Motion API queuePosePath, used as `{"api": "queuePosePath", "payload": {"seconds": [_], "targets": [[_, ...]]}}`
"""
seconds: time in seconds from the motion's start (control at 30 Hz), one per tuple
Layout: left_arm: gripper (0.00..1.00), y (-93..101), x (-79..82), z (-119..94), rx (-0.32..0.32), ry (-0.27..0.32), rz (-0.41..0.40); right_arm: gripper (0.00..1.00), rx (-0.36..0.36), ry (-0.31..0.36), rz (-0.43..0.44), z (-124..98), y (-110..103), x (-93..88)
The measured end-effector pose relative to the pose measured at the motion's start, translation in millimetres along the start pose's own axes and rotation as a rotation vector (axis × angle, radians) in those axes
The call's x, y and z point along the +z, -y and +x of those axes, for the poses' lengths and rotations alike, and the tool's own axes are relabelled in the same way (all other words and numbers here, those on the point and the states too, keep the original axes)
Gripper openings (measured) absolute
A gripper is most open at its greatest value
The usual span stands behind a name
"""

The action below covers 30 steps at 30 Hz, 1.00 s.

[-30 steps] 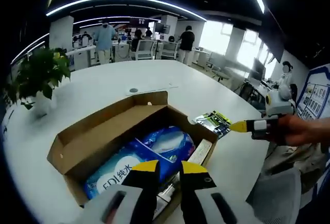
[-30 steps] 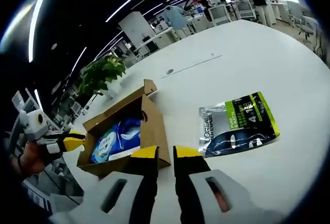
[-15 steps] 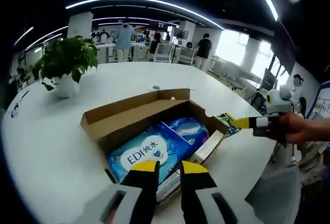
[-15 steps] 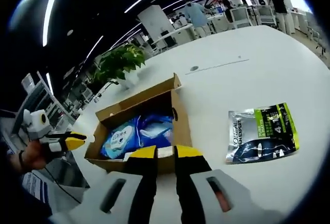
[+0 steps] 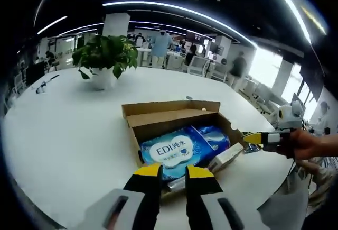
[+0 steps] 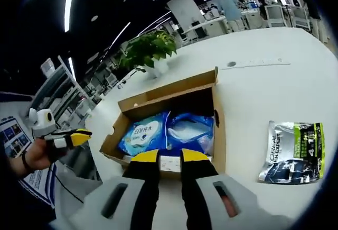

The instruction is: Operate the shoe box by opening the lid, removing the specified soft item, and placing it in the target area until the item is outside and the box remains undamaged.

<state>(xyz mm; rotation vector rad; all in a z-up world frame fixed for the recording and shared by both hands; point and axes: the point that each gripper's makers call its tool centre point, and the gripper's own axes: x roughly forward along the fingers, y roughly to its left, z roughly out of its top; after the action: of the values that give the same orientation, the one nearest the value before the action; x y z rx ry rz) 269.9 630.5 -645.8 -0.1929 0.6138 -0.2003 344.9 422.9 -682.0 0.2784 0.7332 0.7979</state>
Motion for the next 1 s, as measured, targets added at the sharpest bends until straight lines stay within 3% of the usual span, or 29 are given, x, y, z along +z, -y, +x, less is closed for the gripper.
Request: {"api": "queuePosePath", "payload": {"seconds": [0.2, 0.53, 0.73, 1.0], "targets": [[0.17, -1.5, -9.3, -15.8, 0.059, 0.015, -0.052, 0.13, 0.050, -0.041, -0.031, 2.8, -4.4, -5.7], [0.19, 4.7, -19.5, -40.4, 0.139, 0.051, -0.084, 0.13, 0.096, -0.056, -0.022, 6.7, -11.6, -7.6], [0.19, 8.0, -27.2, -46.6, 0.148, 0.058, -0.111, 0.13, 0.106, -0.051, -0.010, 10.1, -20.2, -7.1], [0.19, 2.8, -21.2, -43.5, 0.118, 0.059, -0.104, 0.14, 0.080, -0.024, 0.007, 10.9, -26.1, -6.3]]}}
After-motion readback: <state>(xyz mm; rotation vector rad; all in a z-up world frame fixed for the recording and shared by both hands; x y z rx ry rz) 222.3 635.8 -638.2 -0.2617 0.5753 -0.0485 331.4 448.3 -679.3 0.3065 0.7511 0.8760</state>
